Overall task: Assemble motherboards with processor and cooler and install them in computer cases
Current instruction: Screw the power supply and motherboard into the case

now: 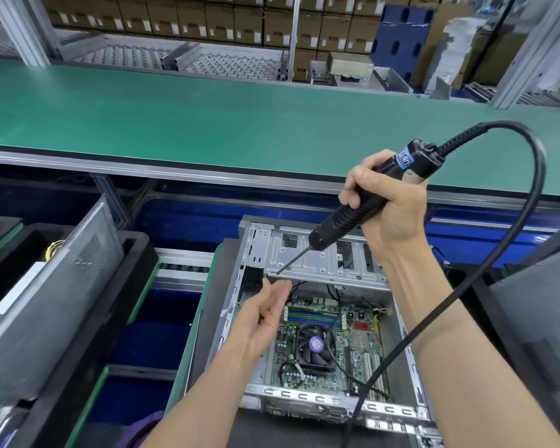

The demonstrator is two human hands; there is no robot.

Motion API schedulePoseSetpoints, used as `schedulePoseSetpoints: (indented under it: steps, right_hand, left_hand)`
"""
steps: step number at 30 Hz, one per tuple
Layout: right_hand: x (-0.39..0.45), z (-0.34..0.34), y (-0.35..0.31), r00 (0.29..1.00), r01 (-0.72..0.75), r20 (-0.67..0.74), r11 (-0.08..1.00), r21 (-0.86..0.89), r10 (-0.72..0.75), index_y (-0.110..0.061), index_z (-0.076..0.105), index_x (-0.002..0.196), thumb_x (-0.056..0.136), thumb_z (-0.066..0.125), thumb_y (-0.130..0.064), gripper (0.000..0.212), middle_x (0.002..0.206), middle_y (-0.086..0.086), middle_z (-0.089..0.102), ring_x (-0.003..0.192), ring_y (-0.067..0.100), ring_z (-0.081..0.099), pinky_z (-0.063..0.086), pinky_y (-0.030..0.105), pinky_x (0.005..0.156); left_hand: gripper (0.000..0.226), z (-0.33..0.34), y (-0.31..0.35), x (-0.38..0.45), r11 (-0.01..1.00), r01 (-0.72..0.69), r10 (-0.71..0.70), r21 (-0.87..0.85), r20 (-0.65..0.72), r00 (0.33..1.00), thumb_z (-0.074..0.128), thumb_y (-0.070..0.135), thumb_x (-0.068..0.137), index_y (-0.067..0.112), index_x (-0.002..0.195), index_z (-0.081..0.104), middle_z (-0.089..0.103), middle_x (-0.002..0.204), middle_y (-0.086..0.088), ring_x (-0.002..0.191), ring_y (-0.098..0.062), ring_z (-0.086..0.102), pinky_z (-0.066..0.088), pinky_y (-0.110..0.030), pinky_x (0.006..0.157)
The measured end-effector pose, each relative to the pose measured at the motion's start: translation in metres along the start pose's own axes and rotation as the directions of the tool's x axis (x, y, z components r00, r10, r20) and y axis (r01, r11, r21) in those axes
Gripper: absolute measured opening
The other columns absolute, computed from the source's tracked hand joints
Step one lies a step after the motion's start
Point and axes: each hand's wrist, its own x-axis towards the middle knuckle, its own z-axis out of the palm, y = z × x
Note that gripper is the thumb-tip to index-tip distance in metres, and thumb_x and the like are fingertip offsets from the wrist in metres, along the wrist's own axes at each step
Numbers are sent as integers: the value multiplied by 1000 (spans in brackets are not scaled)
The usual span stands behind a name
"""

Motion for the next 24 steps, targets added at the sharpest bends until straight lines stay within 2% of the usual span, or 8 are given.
schedulePoseSetpoints:
  steps: [2, 4, 7, 11, 14, 15, 18, 24]
  right_hand:
    - [-1, -4, 2, 1000, 17, -13, 1000, -18, -17, -13, 63, 60, 67, 71, -1, 17, 59, 14, 58, 46, 23, 48, 39, 30, 53]
    - [-6, -5, 9, 1000, 20, 0, 997, -74, -20, -14, 65, 60, 66, 75, -6, 14, 59, 12, 59, 48, 25, 50, 41, 30, 52]
    - [-19, -5, 32, 1000, -12, 14, 986, -164, 15, -11, 65, 60, 65, 78, -9, 14, 57, 14, 60, 47, 26, 49, 44, 32, 54]
    - [-38, -2, 66, 997, -53, 42, 967, -249, 65, -7, 65, 61, 67, 79, -10, 15, 56, 15, 61, 42, 25, 50, 46, 35, 53]
    - [-46, -1, 85, 994, -82, 42, 951, -298, 99, -4, 65, 62, 71, 77, -6, 16, 57, 16, 62, 43, 24, 51, 46, 36, 52]
    - [-47, -1, 89, 993, -95, 37, 948, -303, 112, -5, 65, 62, 72, 77, -4, 15, 58, 15, 62, 43, 24, 52, 46, 39, 52]
    - [-48, -3, 98, 990, -119, 31, 937, -327, 137, -9, 66, 63, 74, 76, -3, 16, 58, 11, 63, 44, 25, 53, 46, 44, 52]
    - [-47, -8, 111, 986, -152, 22, 936, -318, 168, -7, 65, 64, 76, 75, 0, 18, 56, 6, 62, 45, 25, 53, 49, 54, 57]
  left_hand:
    - [27, -5, 0, 6, 990, -37, 57, 139, -140, 989, 64, 4, 94, -12, 115, 59, 69, 111, -30, 98, -35, 73, 63, -35, 64]
    - [20, -12, 1, 14, 920, -34, 149, 390, -269, 952, 51, 3, 101, -11, 113, 59, 69, 96, -18, 71, -20, 68, 55, -24, 48]
    - [23, -22, 3, 27, 573, 135, 273, 808, -344, 899, 45, 3, 99, -7, 113, 59, 59, 88, -12, 46, -10, 33, 27, -20, 35]
    - [13, -34, 6, 41, 84, 256, 431, 963, -267, 862, 58, 4, 94, 4, 107, 58, 66, 103, -10, 63, -13, 53, 46, -23, 54]
    - [17, -42, 2, 45, -151, 284, 391, 947, -206, 897, 57, 5, 96, 6, 111, 65, 66, 112, -10, 89, -18, 68, 59, -31, 80]
    - [17, -44, 1, 45, -203, 287, 390, 936, -192, 901, 59, 3, 95, 10, 107, 67, 65, 112, -6, 91, -19, 68, 60, -33, 80]
    - [19, -47, -2, 48, -232, 268, 406, 935, -157, 900, 69, 1, 89, 19, 95, 72, 67, 111, 1, 85, -10, 63, 51, -23, 70]
    - [23, -51, -1, 56, -212, 276, 435, 937, -163, 886, 76, -1, 84, 17, 97, 70, 65, 103, 5, 83, -6, 58, 48, -21, 73]
